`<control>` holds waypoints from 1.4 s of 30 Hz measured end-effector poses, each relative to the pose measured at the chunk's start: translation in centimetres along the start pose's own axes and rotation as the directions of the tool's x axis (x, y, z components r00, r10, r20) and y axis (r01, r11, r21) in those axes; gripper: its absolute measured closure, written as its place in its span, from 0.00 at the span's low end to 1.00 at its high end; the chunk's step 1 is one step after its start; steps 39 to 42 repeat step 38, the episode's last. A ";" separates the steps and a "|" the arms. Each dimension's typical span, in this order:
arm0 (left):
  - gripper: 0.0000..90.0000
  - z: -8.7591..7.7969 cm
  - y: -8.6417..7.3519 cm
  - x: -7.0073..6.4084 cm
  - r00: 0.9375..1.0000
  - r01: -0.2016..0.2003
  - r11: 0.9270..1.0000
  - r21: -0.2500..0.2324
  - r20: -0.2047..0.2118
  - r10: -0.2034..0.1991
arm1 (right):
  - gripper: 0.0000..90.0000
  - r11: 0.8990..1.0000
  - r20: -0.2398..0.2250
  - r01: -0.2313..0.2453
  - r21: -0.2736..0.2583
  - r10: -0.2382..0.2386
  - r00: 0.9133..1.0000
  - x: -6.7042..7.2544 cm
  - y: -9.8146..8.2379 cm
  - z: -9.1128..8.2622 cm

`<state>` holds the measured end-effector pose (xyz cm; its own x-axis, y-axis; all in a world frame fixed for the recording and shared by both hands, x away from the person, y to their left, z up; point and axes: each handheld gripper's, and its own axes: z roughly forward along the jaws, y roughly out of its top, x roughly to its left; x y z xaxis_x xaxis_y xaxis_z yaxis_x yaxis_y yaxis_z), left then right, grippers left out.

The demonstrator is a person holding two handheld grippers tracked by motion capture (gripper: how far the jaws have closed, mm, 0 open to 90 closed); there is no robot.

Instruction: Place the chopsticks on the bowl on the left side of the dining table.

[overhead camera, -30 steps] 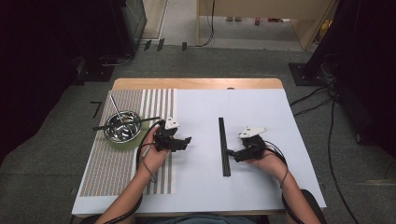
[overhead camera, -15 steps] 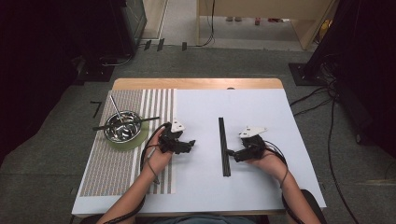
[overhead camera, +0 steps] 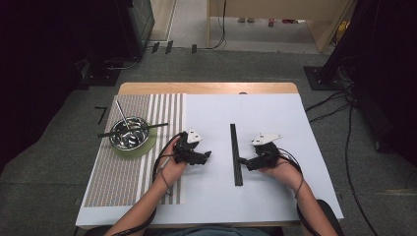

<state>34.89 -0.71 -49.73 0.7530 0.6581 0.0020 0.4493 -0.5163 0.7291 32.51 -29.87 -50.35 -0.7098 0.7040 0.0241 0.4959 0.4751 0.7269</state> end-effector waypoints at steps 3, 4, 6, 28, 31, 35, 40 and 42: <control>0.23 0.1 0.1 -0.2 1.000 -0.006 1.000 0.003 -0.001 0.006 | 0.12 1.000 0.000 0.000 0.000 0.000 1.000 0.0 0.0 0.0; 0.23 0.1 0.1 -0.2 1.000 0.000 1.000 0.001 0.001 0.000 | 0.12 1.000 0.000 0.000 0.000 0.000 1.000 0.0 0.0 0.0; 0.23 0.1 0.1 -0.1 1.000 0.000 1.000 0.003 0.003 0.000 | 0.12 1.000 0.000 0.000 0.000 0.000 1.000 0.0 0.0 0.0; 0.22 0.2 0.0 -0.2 1.000 0.002 1.000 -0.001 -0.001 -0.002 | 0.12 1.000 0.000 0.000 0.000 0.000 1.000 0.0 0.0 0.0; 0.22 0.2 0.0 -0.2 1.000 0.002 1.000 -0.001 -0.001 -0.002 | 0.12 1.000 0.000 0.000 0.000 0.000 1.000 0.0 0.0 0.0; 0.22 0.2 0.0 -0.2 1.000 0.002 1.000 -0.001 -0.001 -0.002 | 0.12 1.000 0.000 0.000 0.001 0.000 1.000 0.0 0.0 0.0; 0.22 0.2 0.0 -0.2 1.000 0.000 1.000 0.001 0.000 0.000 | 0.12 1.000 0.000 0.000 0.000 0.000 1.000 0.0 0.0 0.0; 0.22 0.2 0.0 -0.2 1.000 0.000 1.000 0.001 0.000 0.000 | 0.12 1.000 0.000 0.000 0.000 0.000 1.000 0.0 0.0 0.0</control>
